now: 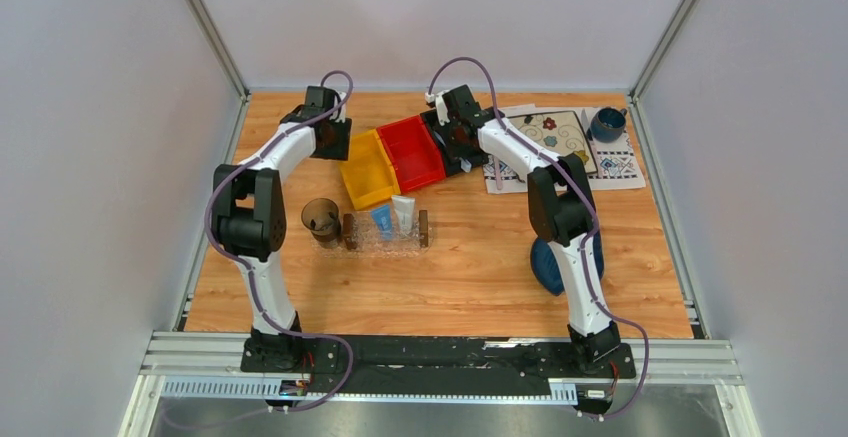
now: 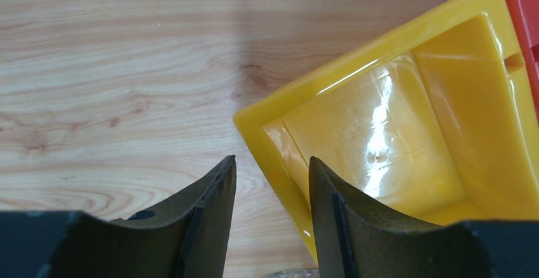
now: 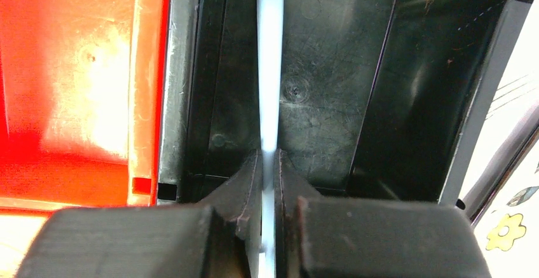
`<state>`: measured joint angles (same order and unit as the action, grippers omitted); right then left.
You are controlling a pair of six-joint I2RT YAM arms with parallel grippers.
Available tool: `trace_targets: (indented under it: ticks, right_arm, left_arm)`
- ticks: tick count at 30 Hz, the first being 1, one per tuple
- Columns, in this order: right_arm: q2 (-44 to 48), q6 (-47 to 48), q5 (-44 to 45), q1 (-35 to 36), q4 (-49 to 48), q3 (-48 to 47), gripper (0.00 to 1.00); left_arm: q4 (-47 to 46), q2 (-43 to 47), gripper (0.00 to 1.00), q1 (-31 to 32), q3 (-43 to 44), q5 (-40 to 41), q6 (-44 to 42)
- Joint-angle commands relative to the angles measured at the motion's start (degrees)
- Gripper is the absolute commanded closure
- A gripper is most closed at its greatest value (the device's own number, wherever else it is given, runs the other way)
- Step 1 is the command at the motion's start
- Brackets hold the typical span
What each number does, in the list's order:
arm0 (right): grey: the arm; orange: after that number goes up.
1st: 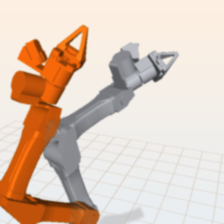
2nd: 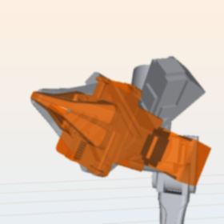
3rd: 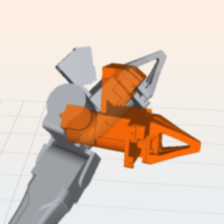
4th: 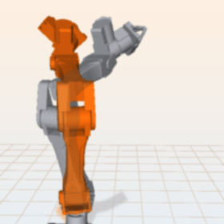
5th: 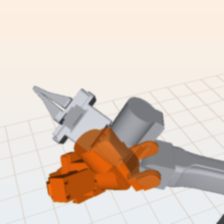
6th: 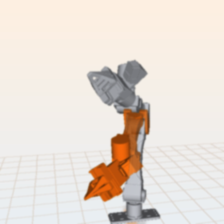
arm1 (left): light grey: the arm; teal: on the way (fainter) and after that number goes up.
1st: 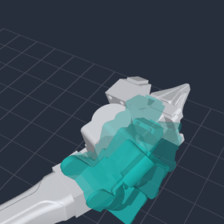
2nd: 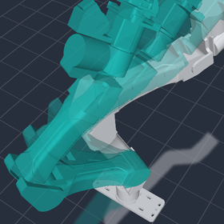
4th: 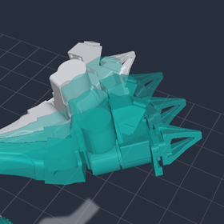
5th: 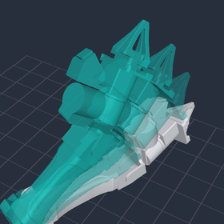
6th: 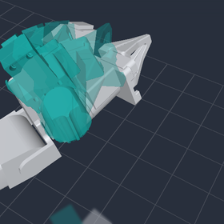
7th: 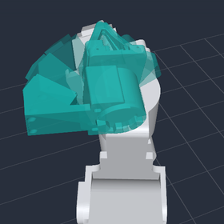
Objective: Prepare toiletry sets of a toothbrush and toothpaste on the tray
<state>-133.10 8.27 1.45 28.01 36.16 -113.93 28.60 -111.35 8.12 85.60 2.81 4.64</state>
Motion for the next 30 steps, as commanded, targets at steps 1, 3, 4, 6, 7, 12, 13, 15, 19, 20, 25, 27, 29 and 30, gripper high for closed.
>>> trace_targets:
  ticks: [1, 3, 4, 6, 7, 12, 13, 15, 19, 20, 25, 27, 29, 30]
  right_arm:
    - [0.56, -0.54, -0.31, 0.03, -0.74, -3.14, 0.98]
    - [1.0, -0.63, -0.49, 0.03, -0.66, -3.14, 0.99]
    - [1.52, -0.71, -0.57, 0.03, -0.48, -3.14, 0.99]
    - [1.96, -0.63, -0.57, 0.03, -0.3, -2.97, 0.99]
    - [2.49, -0.71, -0.57, 0.03, -0.04, -2.97, 1.0]
    - [4.07, -0.36, -0.4, 0.03, 0.75, -1.92, 1.0]
    - [4.77, -0.28, -0.31, 0.03, 0.75, -1.65, 1.0]
    - [5.56, -0.19, -0.31, 0.03, 0.93, -0.95, 1.0]
    - [7.93, -0.19, -0.22, 0.03, 1.28, 0.19, 1.0]
    - [8.29, -0.27, -0.22, 0.03, 1.37, 0.37, 1.0]
    - [10.66, -0.45, -0.22, 0.03, 2.33, 1.25, 1.0]
    - [11.54, -0.63, -0.31, 0.03, 2.77, 2.04, 1.0]
    - [12.24, -0.63, -0.57, 0.11, 3.04, 2.92, 1.0]
    - [12.86, -0.63, -0.57, 0.03, 3.47, 3.27, 1.0]
  left_arm:
    - [1.81, -1.41, 0.47, -0.82, 3.95, -0.96, 0.63]
    - [2.33, -2.2, 0.47, -0.82, 5.62, -1.14, 0.45]
    - [3.29, -2.64, 0.47, -0.82, 6.41, -1.23, 0.11]
    - [4.18, -3.78, 0.48, -0.91, 8.34, -1.23, -0.07]
    - [4.53, -4.13, 0.49, -0.91, 8.79, -1.23, -0.42]
    - [5.41, -6.51, 0.57, -1.0, 11.95, -0.79, -1.3]
    - [5.85, -6.86, 0.58, -1.0, 12.48, -0.7, -1.48]
    - [7.16, -8.26, 0.62, -1.18, 14.5, -1.14, -1.57]
    - [8.22, -10.11, 0.62, -1.35, 17.66, -1.49, -1.74]
    - [8.4, -10.64, 0.61, -1.35, 18.8, -1.32, -1.83]
    - [9.72, -13.36, 0.59, -1.35, 22.85, -1.31, -2.62]
    - [10.68, -14.33, 0.58, -1.35, 25.13, -0.96, -2.89]
    - [11.47, -15.73, 0.56, -1.35, 27.58, -0.88, -3.06]
    - [11.83, -16.0, 0.55, -1.35, 28.21, -0.61, -3.06]
